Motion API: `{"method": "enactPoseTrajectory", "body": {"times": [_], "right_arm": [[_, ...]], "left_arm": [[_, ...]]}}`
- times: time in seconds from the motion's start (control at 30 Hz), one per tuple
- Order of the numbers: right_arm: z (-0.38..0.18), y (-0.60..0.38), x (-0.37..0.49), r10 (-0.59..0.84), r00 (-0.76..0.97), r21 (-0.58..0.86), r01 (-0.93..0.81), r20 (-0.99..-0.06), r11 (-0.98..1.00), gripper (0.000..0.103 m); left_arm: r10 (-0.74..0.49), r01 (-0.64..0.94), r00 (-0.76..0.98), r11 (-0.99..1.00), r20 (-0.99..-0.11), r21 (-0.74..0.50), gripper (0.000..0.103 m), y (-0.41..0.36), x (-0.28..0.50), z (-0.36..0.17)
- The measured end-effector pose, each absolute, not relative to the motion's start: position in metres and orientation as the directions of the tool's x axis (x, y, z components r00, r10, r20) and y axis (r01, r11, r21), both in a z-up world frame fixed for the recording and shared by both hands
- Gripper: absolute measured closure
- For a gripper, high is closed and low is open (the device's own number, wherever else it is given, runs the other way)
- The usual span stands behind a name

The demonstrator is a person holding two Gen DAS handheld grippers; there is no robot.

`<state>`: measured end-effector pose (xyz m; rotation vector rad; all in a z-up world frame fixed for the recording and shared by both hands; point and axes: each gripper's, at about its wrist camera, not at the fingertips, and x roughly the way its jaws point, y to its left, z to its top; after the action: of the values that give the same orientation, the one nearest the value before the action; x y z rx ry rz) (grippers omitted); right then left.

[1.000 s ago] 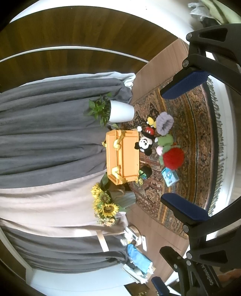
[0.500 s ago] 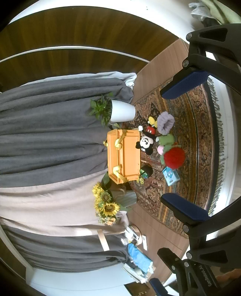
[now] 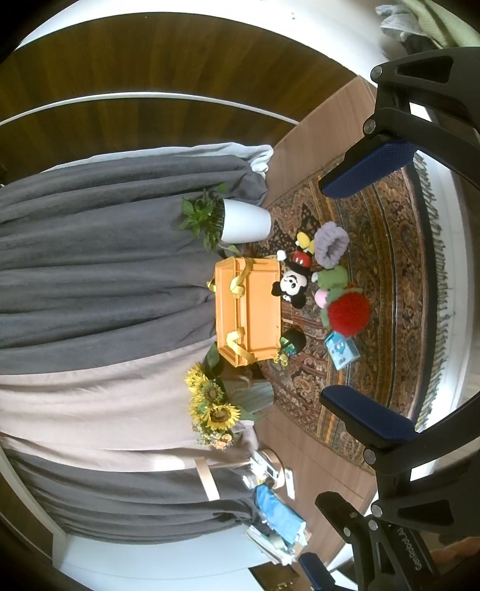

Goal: Organize soft objects

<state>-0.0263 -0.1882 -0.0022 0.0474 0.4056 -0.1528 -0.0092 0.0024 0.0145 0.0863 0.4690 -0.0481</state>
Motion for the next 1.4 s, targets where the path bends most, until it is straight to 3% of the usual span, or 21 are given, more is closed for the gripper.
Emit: {"method": "enactPoseTrajectory", "body": {"times": [0.53, 0.83, 1.23, 1.4], "right_arm": [[-0.010, -0.187, -0.014, -0.133, 0.897, 0.031, 0.161, -0.423, 0.987, 0.001], [-0.041, -0.184, 0.029, -0.123, 0.856, 0.046, 0.169, -0.502, 0.985, 0.001], [-0.094, -0.187, 0.102, -0.111, 0.786, 0.087, 0.205, -0.609, 0.975, 0.001], [-0.118, -0.188, 0.131, -0.105, 0.750, 0.101, 0.224, -0.653, 0.969, 0.007]], "left_arm": [[-0.078, 0.125, 0.870, 0.990, -0.488, 0.064, 0.000, 0.002, 0.010, 0.007], [-0.160, 0.230, 0.817, 0.971, -0.554, 0.058, 0.000, 0.000, 0.051, -0.021], [-0.235, 0.395, 0.758, 0.908, -0.608, 0.142, 0.000, -0.012, 0.125, -0.073], [-0.286, 0.479, 0.711, 0.866, -0.642, 0.144, 0.002, -0.020, 0.159, -0.102]]}}
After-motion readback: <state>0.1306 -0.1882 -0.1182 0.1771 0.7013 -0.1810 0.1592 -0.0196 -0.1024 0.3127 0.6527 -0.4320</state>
